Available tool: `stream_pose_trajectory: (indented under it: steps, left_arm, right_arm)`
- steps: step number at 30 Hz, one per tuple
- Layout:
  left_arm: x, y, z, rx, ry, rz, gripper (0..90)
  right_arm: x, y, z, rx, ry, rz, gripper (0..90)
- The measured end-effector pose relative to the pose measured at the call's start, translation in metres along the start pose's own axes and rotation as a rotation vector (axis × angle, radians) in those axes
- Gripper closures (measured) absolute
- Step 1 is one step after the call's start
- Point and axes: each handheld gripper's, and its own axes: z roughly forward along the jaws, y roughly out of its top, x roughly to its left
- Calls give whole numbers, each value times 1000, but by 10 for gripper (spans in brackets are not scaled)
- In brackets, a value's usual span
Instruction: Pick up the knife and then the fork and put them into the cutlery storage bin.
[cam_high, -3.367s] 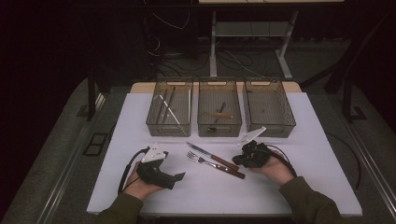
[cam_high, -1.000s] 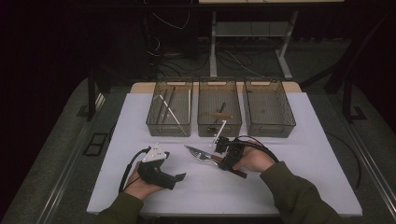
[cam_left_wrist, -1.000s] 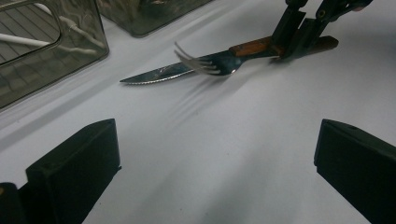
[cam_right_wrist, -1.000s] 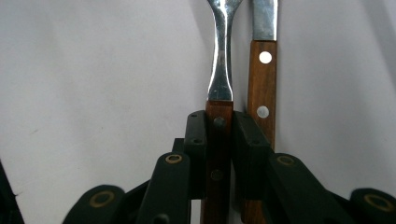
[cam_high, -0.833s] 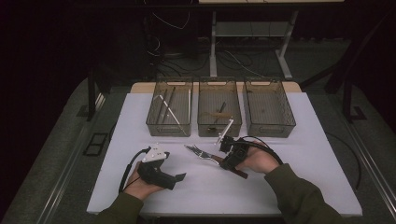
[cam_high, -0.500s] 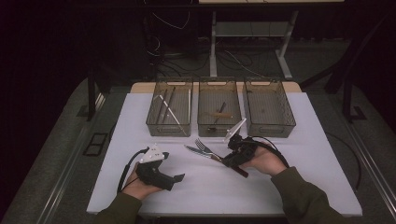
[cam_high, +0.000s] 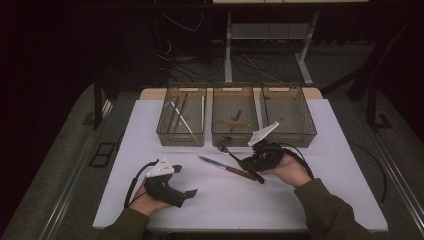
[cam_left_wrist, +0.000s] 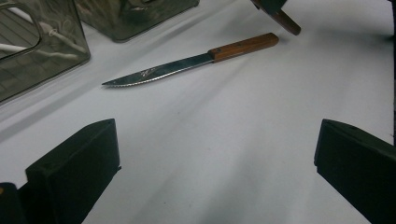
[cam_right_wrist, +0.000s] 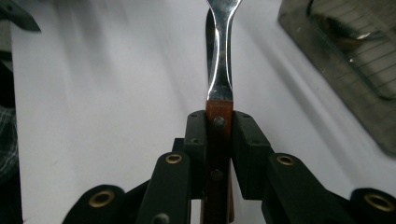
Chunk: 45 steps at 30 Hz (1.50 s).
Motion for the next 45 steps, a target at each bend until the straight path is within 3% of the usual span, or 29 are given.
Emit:
stream_pose_trajectory:
  steps: [1,7,23,45]
  left_arm:
    - [0,0,0,-1,-1,1,0]
    - [1,0,1,6,4,15,0]
    - [3,0,2,7,3,16,0]
    - [2,0,3,14,2,19,0]
  right_arm:
    - [0,0,-2,-21,-3,20,773]
    - [-4,-2,-14,-83,-26,32,773]
    - [-22,-11,-37,-193,-60,77,772]
    - [-51,-28,-80,-337,-174,155,772]
